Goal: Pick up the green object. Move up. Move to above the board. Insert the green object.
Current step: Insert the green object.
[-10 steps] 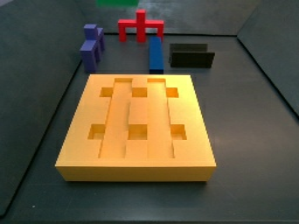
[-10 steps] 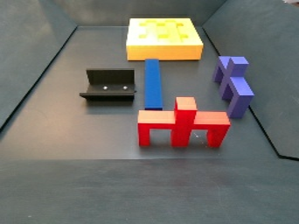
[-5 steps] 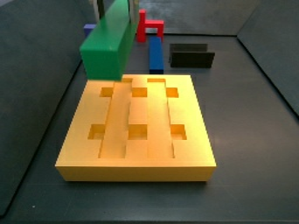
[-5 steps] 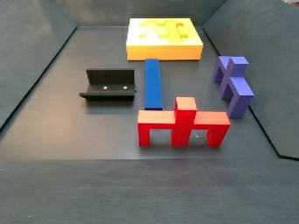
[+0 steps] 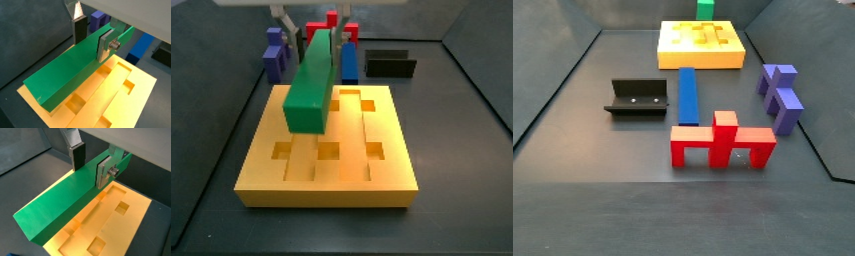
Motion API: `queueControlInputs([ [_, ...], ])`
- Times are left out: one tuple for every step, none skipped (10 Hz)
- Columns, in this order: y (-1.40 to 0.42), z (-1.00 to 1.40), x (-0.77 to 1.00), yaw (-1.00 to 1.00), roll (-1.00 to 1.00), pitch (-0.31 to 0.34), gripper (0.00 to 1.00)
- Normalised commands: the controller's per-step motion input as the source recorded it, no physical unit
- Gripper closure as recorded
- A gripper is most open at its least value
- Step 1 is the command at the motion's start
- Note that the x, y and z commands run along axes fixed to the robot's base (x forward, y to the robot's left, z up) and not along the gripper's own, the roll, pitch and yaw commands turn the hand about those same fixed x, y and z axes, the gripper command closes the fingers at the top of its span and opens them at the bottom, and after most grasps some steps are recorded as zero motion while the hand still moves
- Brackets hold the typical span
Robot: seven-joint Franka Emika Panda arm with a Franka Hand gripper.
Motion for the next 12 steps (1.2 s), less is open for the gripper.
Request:
queueControlInputs([
  [-0.08, -0.75, 0.00, 0.13, 0.20, 0.026, 1.00],
  [0.00, -0.71, 0.00, 0.16, 0.00, 0.000, 1.00],
  [0.00, -0.62, -0.02, 0.23, 0.00, 0.000, 1.00],
  [0.00, -0.50, -0.12, 0.37, 0.12, 0.000, 1.00],
  [0.00, -0.41, -0.08, 0.11, 0.05, 0.000, 1.00],
  [0.00, -0.28, -0.19, 0.00, 0.09, 0.000, 1.00],
  [0.00, -0.26, -0.20, -0.01, 0.16, 0.016, 1.00],
  [0.00, -0.25, -0.15, -0.01, 0.15, 0.014, 1.00],
  [0.00, -0.19, -0.18, -0.05, 0.13, 0.014, 1.00],
  [-0.16, -0.11, 0.00, 0.00, 0.12, 0.003, 1.00],
  [-0.17, -0.15, 0.02, 0.00, 0.09, 0.000, 1.00],
  [-0.14, -0.16, 0.00, 0.00, 0.07, 0.000, 1.00],
])
